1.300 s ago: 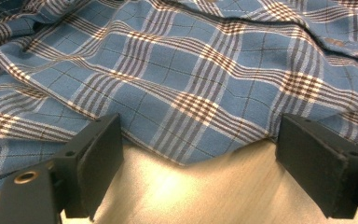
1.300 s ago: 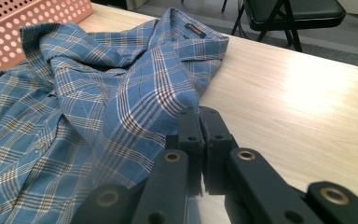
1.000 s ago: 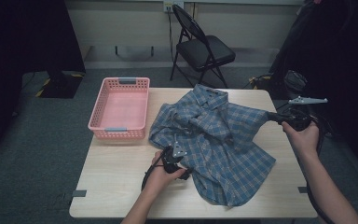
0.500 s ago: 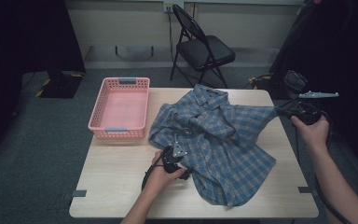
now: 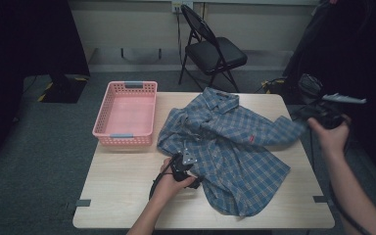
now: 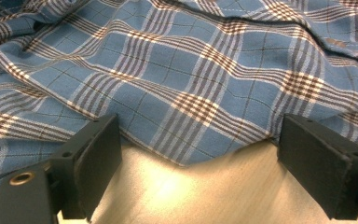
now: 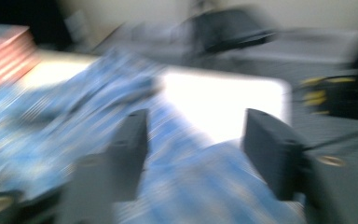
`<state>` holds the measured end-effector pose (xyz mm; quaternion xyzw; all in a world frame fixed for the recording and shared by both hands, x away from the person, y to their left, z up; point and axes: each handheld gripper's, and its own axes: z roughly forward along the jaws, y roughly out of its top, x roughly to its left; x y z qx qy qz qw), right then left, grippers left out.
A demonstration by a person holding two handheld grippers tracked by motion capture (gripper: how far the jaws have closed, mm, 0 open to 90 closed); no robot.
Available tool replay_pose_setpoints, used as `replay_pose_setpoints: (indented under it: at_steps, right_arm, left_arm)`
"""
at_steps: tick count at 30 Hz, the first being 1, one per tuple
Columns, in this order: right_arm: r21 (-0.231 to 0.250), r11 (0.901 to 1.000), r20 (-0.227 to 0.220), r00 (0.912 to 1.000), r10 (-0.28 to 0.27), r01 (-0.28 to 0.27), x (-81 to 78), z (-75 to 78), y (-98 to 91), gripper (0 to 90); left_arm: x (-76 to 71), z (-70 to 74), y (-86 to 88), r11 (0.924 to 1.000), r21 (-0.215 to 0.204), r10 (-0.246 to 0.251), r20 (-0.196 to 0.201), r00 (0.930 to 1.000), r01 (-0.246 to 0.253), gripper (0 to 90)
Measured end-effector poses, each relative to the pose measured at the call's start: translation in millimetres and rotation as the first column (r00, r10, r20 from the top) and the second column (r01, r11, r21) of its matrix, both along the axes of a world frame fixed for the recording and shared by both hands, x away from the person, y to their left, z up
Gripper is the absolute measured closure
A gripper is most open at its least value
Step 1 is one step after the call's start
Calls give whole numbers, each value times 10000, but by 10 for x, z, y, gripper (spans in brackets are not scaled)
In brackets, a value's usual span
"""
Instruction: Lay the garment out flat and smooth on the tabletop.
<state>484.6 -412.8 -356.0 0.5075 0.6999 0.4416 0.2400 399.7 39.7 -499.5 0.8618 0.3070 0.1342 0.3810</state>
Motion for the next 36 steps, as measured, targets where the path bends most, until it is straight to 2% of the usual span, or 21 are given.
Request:
replay_pose_setpoints:
  at_steps: [1, 2, 3, 4, 6, 8, 9, 10, 11, 13, 15, 16, 20, 23, 28, 33, 36]
  right_arm:
    - [134, 9986, -10, 9987, 503, -503, -97, -115, 157, 365]
    - [181, 9939, -326, 9935, 1094, -1088, -184, -234, 319, 339]
    - [217, 9870, -608, 9852, 1600, -1590, -278, -356, 474, 321]
    - [285, 9794, -679, 9771, 2014, -1999, -375, -486, 618, 320]
    - [68, 9597, -1208, 9525, 2795, -2808, -545, -742, 873, 286]
    - [-258, 9439, -1641, 9328, 3210, -3293, -675, -973, 1054, 263]
    - [-425, 9396, -1843, 9269, 3269, -3398, -720, -1070, 1113, 251]
    - [-469, 9400, -1933, 9263, 3235, -3380, -757, -1155, 1148, 245]
    - [-483, 9374, -2050, 9219, 3287, -3449, -781, -1221, 1170, 238]
    - [-760, 9393, -2012, 9278, 3142, -3346, -812, -1302, 1178, 232]
    - [-1034, 9358, -2139, 9264, 3100, -3370, -816, -1356, 1178, 213]
    - [-1161, 9368, -2032, 9311, 3028, -3300, -819, -1374, 1173, 212]
    - [-1419, 9357, -1986, 9353, 2928, -3231, -811, -1378, 1166, 193]
    - [-1778, 9321, -1601, 9438, 2891, -3156, -832, -1420, 1181, 183]
    - [-1764, 9332, -1601, 9446, 2867, -3131, -840, -1420, 1181, 182]
    - [-1767, 9318, -1608, 9432, 2906, -3172, -840, -1420, 1177, 182]
    - [-1766, 9318, -1617, 9431, 2904, -3172, -843, -1420, 1174, 182]
  left_arm:
    - [-5, 0, -2, 10000, -8, 12, 2, 10000, -12, 131]
    - [-7, 1, -3, 10000, 9, -9, 11, 10000, 9, 131]
    - [-10, 1, -3, 10000, 0, -3, 14, 10000, 3, 131]
    - [-13, 1, -4, 10000, -7, 11, 0, 10000, -11, 131]
    - [-17, 0, -3, 10000, -8, 18, -3, 10000, -18, 131]
    - [-18, 0, -3, 10000, -17, 25, -9, 10000, -25, 131]
    - [-19, 0, -3, 10000, -8, 25, -7, 10000, -25, 131]
    - [-21, 0, -4, 10000, -13, 29, -5, 10000, -29, 131]
    - [-22, 0, -4, 10000, -17, 25, -5, 10000, -25, 131]
    - [-23, 0, -3, 10000, -17, 19, -5, 10000, -19, 131]
    - [-23, 0, -4, 10000, -20, 20, -3, 10000, -20, 131]
    - [-23, -1, -3, 10000, -22, 21, -4, 10000, -21, 131]
    - [-24, 1, 3, 10000, -3, 22, -2, 10000, -22, 131]
    - [-31, 2, 15, 10000, -3, 46, -18, 10000, -46, 130]
    - [-45, 3, 51, 9997, -54, 228, -4, 9997, -228, 150]
    - [-32, 30, 91, 9998, 110, 165, -111, 9998, -164, 156]
    - [3, 86, 134, 9996, -150, 250, -170, 9995, -252, 174]
